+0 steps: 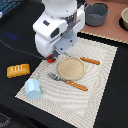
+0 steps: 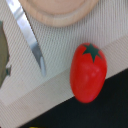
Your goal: Interact with the objects in diverse but meaningful ways.
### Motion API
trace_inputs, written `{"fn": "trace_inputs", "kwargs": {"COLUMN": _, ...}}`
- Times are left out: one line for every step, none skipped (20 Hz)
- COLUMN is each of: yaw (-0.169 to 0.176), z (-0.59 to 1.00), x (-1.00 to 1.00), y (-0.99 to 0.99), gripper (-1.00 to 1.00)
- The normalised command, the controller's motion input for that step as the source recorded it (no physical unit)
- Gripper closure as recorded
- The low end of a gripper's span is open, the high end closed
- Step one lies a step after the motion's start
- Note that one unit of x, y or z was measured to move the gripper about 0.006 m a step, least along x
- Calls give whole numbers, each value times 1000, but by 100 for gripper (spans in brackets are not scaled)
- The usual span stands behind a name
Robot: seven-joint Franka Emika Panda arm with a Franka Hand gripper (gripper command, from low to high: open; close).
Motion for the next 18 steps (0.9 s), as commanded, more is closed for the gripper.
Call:
{"fn": "trace_inputs", "kwargs": {"yaw": -78, "z": -177, "x": -477, "y": 297, "gripper": -100}}
{"fn": "trace_inputs", "kwargs": {"yaw": -54, "z": -171, "x": -443, "y": 346, "gripper": -100}}
{"fn": "trace_inputs", "kwargs": {"yaw": -29, "z": -211, "x": -469, "y": 389, "gripper": -100}}
{"fn": "trace_inputs", "kwargs": {"yaw": 0, "z": -237, "x": -491, "y": 403, "gripper": -100}}
{"fn": "trace_inputs", "kwargs": {"yaw": 0, "z": -257, "x": -511, "y": 377, "gripper": -100}}
{"fn": "trace_inputs", "kwargs": {"yaw": 0, "z": -254, "x": -514, "y": 360, "gripper": -100}}
{"fn": "trace_inputs", "kwargs": {"yaw": 0, "z": -257, "x": -526, "y": 374, "gripper": -100}}
{"fn": "trace_inputs", "kwargs": {"yaw": 0, "z": -254, "x": -546, "y": 374, "gripper": -100}}
{"fn": "trace_inputs", "kwargs": {"yaw": 0, "z": -254, "x": -563, "y": 351, "gripper": -100}}
{"fn": "trace_inputs", "kwargs": {"yaw": 0, "z": -266, "x": -571, "y": 303, "gripper": -100}}
{"fn": "trace_inputs", "kwargs": {"yaw": 0, "z": -277, "x": -557, "y": 266, "gripper": -100}}
{"fn": "trace_inputs", "kwargs": {"yaw": 0, "z": -300, "x": -560, "y": 203, "gripper": -100}}
{"fn": "trace_inputs", "kwargs": {"yaw": 0, "z": -303, "x": -560, "y": 154, "gripper": -100}}
{"fn": "trace_inputs", "kwargs": {"yaw": 0, "z": -306, "x": -577, "y": 94, "gripper": -100}}
{"fn": "trace_inputs", "kwargs": {"yaw": 0, "z": -309, "x": -597, "y": 29, "gripper": -100}}
{"fn": "trace_inputs", "kwargs": {"yaw": 0, "z": -331, "x": -606, "y": 17, "gripper": -100}}
{"fn": "trace_inputs", "kwargs": {"yaw": 0, "z": -351, "x": -617, "y": 29, "gripper": -100}}
{"fn": "trace_inputs", "kwargs": {"yaw": 0, "z": -357, "x": -617, "y": 31, "gripper": -100}}
